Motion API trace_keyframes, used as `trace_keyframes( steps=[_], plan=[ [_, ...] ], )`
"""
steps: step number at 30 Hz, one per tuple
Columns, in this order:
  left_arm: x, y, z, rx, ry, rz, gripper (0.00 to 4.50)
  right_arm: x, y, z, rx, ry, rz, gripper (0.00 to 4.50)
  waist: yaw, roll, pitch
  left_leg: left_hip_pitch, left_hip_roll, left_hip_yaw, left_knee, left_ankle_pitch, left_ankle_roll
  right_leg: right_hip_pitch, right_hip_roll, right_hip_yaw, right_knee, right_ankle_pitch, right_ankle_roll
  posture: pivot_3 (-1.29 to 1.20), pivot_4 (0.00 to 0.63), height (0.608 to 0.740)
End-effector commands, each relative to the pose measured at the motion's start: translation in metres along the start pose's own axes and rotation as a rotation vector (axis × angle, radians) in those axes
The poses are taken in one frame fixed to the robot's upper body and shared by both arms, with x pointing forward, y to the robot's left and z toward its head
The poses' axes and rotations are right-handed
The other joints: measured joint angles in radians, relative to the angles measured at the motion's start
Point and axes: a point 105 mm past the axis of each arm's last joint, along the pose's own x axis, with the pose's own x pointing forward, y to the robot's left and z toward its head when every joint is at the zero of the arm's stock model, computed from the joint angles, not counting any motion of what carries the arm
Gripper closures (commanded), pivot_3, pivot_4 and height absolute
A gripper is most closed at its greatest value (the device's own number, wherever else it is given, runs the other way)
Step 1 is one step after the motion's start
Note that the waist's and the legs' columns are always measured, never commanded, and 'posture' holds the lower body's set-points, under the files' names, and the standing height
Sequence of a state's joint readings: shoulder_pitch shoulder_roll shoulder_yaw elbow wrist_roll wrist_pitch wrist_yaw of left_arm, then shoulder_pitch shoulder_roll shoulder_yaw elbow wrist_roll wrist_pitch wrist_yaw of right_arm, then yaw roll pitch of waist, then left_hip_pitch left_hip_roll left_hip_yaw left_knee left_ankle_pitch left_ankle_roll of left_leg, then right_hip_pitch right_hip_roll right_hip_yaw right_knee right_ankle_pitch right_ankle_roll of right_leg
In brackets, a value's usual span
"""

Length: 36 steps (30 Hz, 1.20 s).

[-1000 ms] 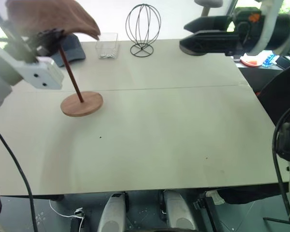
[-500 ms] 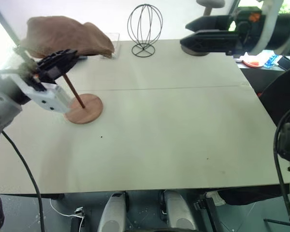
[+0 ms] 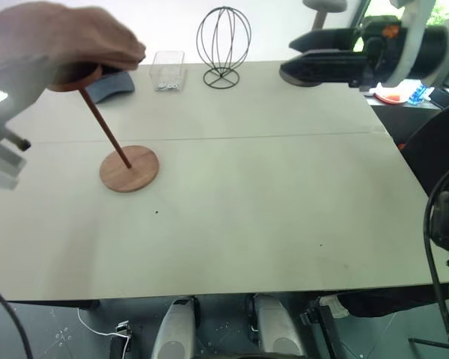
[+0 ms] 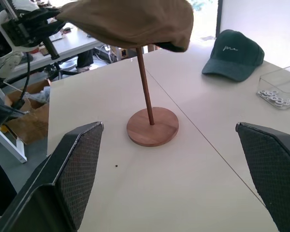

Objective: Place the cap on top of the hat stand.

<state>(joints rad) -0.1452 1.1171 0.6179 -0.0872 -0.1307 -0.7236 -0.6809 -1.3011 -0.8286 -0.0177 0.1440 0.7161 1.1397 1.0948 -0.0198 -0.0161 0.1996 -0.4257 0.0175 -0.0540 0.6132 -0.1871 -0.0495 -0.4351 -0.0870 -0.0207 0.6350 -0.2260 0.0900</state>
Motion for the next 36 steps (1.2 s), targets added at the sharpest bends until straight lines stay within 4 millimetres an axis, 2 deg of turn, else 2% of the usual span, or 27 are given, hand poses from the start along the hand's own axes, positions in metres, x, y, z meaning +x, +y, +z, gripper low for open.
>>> trace_keyframes(
  steps=[1, 4, 10, 11, 12, 18, 19, 23, 29, 36],
  plan=[
    [-0.015, 0.007, 0.003, 0.039, -0.014, 0.007, 4.47, -0.004, 0.007, 0.019, -0.08, -0.03, 0.013, 0.0, 0.0, 0.0, 0.0, 0.0, 0.0, 0.0, 0.0, 0.0, 0.0, 0.0, 0.0, 0.0, 0.0, 0.0, 0.0, 0.0, 0.15, 0.74],
    [-0.019, -0.004, -0.005, 0.023, -0.002, -0.009, 4.47, -0.001, 0.01, 0.019, -0.081, -0.026, 0.035, 0.0, 0.003, 0.0, 0.0, 0.0, 0.0, 0.001, 0.0, 0.0, 0.0, 0.0, 0.0, 0.0, -0.001, 0.0, -0.002, 0.0, 0.15, 0.74],
    [-0.009, -0.016, -0.018, 0.012, -0.015, 0.002, 4.47, -0.001, 0.008, 0.019, -0.074, -0.023, 0.023, 0.0, 0.004, 0.0, 0.0, 0.0, 0.0, 0.001, 0.001, 0.0, 0.0, 0.001, 0.0, 0.0, -0.001, 0.0, -0.004, 0.0, 0.15, 0.74],
    [-0.01, -0.018, -0.019, 0.01, -0.014, -0.005, 3.67, -0.001, 0.008, 0.02, -0.073, -0.023, 0.023, 0.0, 0.003, 0.0, 0.0, 0.0, 0.0, 0.001, 0.001, 0.0, 0.0, 0.0, 0.0, 0.001, -0.001, 0.001, -0.002, 0.0, 0.15, 0.74],
    [-0.011, -0.02, -0.019, 0.007, -0.011, -0.01, 3.35, -0.001, 0.009, 0.02, -0.073, -0.021, 0.024, 0.0, 0.002, 0.0, 0.0, 0.0, 0.0, 0.002, 0.001, 0.0, 0.0, 0.0, 0.0, 0.001, -0.001, 0.001, -0.002, 0.0, 0.15, 0.74],
    [-0.021, -0.024, -0.021, 0.016, 0.08, -0.007, 0.33, -0.002, 0.008, 0.02, -0.068, -0.022, 0.018, 0.0, -0.002, 0.001, 0.0, 0.0, 0.001, 0.003, -0.001, 0.0, 0.0, -0.001, 0.0, 0.001, -0.001, 0.001, -0.001, 0.0, 0.15, 0.74],
    [-0.025, -0.025, -0.018, 0.025, 0.105, 0.0, 0.04, -0.002, 0.006, 0.019, -0.066, -0.023, 0.015, 0.0, -0.002, 0.001, 0.0, 0.0, 0.002, 0.004, -0.001, 0.0, 0.0, -0.001, 0.0, 0.001, -0.001, 0.001, -0.001, 0.0, 0.15, 0.74],
    [-0.033, -0.03, -0.008, 0.064, 0.236, -0.007, 0.04, -0.002, 0.002, 0.017, -0.054, -0.034, 0.008, 0.0, 0.0, 0.0, 0.0, 0.0, 0.002, 0.007, -0.001, 0.0, 0.0, -0.002, 0.0, 0.005, -0.001, 0.001, -0.001, 0.0, 0.15, 0.74],
    [-0.027, -0.026, -0.004, 0.133, 0.516, -0.003, 0.04, 0.002, 0.001, 0.018, -0.049, -0.056, 0.027, 0.0, 0.007, 0.0, -0.001, 0.0, 0.002, 0.009, 0.001, 0.0, 0.0, -0.002, 0.0, 0.006, -0.001, 0.001, -0.005, 0.0, 0.15, 0.74],
    [-0.022, -0.045, -0.01, 0.123, 0.747, -0.054, 0.04, 0.001, 0.008, 0.025, -0.07, -0.059, 0.066, 0.0, 0.003, 0.0, -0.001, 0.001, 0.002, 0.009, 0.001, 0.0, 0.0, -0.002, 0.003, 0.008, -0.001, 0.002, -0.002, 0.0, 0.15, 0.74]
  ],
)
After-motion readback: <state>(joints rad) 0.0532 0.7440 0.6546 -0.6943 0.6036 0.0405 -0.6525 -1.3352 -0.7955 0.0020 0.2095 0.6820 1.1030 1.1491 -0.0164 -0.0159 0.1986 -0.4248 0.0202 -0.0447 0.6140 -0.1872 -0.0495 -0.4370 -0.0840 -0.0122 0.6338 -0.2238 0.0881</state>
